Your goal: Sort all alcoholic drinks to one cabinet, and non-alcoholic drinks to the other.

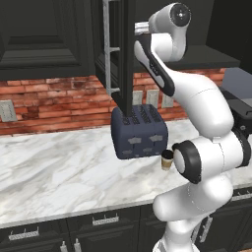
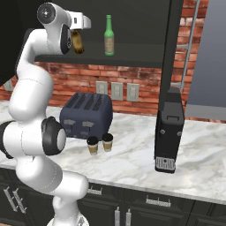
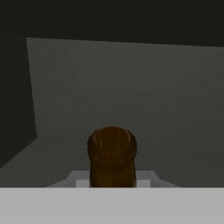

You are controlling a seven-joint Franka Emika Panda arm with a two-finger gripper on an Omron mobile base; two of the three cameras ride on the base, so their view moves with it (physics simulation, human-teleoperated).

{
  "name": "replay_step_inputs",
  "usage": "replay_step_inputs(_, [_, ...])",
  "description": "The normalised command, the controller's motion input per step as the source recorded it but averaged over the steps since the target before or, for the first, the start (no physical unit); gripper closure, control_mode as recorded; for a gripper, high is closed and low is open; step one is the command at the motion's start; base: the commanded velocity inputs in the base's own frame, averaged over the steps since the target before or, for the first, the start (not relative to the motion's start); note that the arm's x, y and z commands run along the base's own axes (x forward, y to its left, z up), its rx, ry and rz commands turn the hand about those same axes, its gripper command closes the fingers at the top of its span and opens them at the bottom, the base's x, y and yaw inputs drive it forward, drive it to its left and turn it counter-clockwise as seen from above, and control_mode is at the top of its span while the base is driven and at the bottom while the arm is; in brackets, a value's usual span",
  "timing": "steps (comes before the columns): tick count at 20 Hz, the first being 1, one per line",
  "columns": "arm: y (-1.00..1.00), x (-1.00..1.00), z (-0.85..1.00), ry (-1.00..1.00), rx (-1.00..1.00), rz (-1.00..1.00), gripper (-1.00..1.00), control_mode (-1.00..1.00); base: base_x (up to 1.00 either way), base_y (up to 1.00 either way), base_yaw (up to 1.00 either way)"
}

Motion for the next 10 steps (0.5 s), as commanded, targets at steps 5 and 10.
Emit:
replay_step_inputs(5, [0.02,0.15,-0.18,-0.03,0.0,0.0,-1.0,-1.0,0.0,0.0,0.0])
replay_step_inputs(10, [0.0,0.2,-0.1,-0.03,0.0,0.0,-1.0,-1.0,0.0,0.0,0.0])
